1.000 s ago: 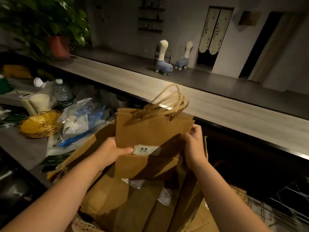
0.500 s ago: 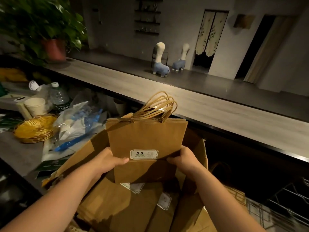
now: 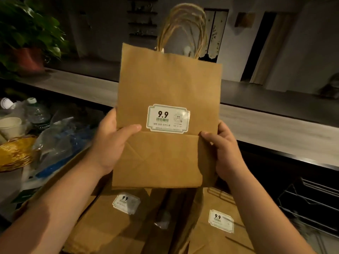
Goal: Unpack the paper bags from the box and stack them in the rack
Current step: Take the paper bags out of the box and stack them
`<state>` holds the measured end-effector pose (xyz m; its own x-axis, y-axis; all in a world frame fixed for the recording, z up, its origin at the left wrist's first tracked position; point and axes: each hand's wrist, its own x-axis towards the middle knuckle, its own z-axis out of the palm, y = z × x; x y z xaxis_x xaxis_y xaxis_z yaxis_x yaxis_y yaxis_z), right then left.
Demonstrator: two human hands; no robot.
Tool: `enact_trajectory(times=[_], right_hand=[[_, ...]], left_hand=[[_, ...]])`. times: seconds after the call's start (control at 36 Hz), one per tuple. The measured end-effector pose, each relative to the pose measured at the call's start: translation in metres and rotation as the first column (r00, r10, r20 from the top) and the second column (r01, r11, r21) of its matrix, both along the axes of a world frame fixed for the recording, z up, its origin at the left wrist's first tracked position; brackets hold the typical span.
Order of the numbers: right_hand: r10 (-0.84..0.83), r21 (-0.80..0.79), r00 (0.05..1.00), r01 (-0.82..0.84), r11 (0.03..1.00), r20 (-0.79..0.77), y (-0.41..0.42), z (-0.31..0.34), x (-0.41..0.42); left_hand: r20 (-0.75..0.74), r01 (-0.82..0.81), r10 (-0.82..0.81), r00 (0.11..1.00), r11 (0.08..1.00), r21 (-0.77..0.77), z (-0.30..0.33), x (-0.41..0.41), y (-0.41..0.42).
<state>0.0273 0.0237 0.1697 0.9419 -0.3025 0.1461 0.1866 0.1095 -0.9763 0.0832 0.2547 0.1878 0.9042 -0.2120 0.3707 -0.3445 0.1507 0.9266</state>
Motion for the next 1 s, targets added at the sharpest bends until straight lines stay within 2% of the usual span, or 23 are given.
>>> enact_trajectory(times=[0.11, 0.39, 0.53, 0.67, 0.81, 0.89, 1.0], right_hand=[[-0.027, -0.034, 1.0, 0.027, 0.999, -0.008, -0.03, 0.006, -0.026], [-0.221, 0.001, 0.973, 0.222, 0.975, -0.064, -0.097, -0.015, -0.095], [-0.318, -0.032, 0.938, 0.317, 0.948, -0.136, -0.121, -0.033, -0.124], [-0.367, -0.051, 0.896, 0.366, 0.929, -0.252, -0.137, -0.057, -0.149], [-0.371, -0.044, 0.852, 0.383, 0.923, -0.368, -0.14, -0.082, -0.163], [-0.371, -0.014, 0.833, 0.401, 0.916, -0.411, -0.136, -0.095, -0.166], [-0.379, -0.021, 0.805, 0.416, 0.909, -0.456, -0.133, -0.105, -0.169]], left_hand=[[-0.078, 0.055, -0.058, 0.995, 0.998, -0.043, -0.006, -0.011, -0.032], [-0.171, 0.186, -0.183, 0.968, 0.983, 0.001, -0.025, -0.046, -0.117], [-0.189, 0.236, -0.218, 0.957, 0.969, 0.076, -0.037, -0.067, -0.15], [-0.307, 0.296, -0.235, 0.922, 0.94, 0.169, -0.057, -0.083, -0.173], [-0.361, 0.228, -0.094, 0.928, 0.909, 0.349, -0.083, -0.096, -0.184], [-0.31, 0.145, 0.013, 0.951, 0.864, 0.482, -0.092, -0.1, -0.191], [-0.265, 0.108, 0.059, 0.962, 0.812, 0.574, -0.102, -0.105, -0.196]])
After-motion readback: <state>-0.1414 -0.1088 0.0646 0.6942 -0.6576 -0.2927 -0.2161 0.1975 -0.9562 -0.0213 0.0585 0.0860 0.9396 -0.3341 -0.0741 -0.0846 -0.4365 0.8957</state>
